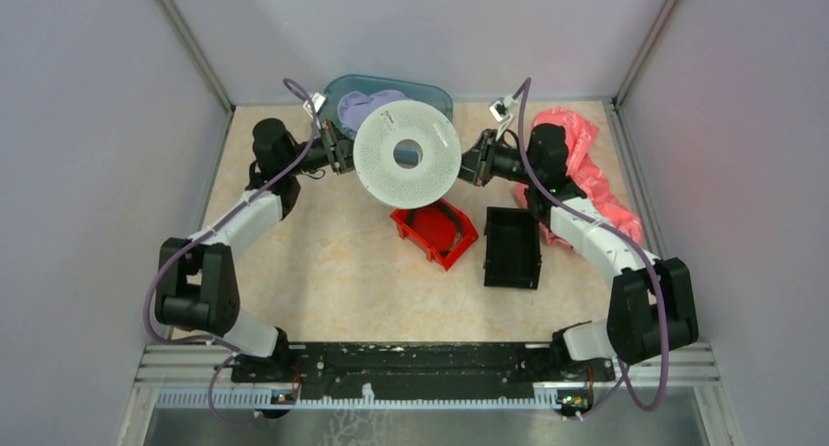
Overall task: Wrap the cables
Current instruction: Wrap the cable around the cable reel.
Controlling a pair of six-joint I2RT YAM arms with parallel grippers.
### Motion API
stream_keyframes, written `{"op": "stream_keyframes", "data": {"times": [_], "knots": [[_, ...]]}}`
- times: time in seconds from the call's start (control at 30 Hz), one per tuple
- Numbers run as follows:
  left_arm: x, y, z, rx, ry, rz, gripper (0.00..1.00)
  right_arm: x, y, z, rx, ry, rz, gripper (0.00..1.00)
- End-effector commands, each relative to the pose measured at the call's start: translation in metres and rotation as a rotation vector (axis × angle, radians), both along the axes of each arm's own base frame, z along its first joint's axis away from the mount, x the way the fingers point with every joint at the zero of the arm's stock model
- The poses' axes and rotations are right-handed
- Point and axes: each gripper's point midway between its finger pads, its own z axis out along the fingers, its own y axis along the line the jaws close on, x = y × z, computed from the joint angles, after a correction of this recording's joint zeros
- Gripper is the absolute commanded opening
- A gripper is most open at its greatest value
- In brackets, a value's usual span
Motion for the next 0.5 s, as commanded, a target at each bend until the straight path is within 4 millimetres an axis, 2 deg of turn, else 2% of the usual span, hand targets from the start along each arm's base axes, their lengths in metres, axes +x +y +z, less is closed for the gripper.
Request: {"op": "stream_keyframes", "data": {"times": [0.0,0.27,0.47], "knots": [[0.018,0.0,0.015,0.001,-0.078,0.027,0.0,-0.017,0.003,0.041,0.04,-0.077,0.081,0.0],[0.037,-0.002,0.013,0.059,-0.148,0.009,0.0,-0.027,0.004,0.047,0.059,-0.001,0.147,0.0],[0.04,-0.004,0.009,0.062,-0.158,-0.01,0.0,-0.03,0.005,0.053,0.117,0.042,0.17,0.0]]}}
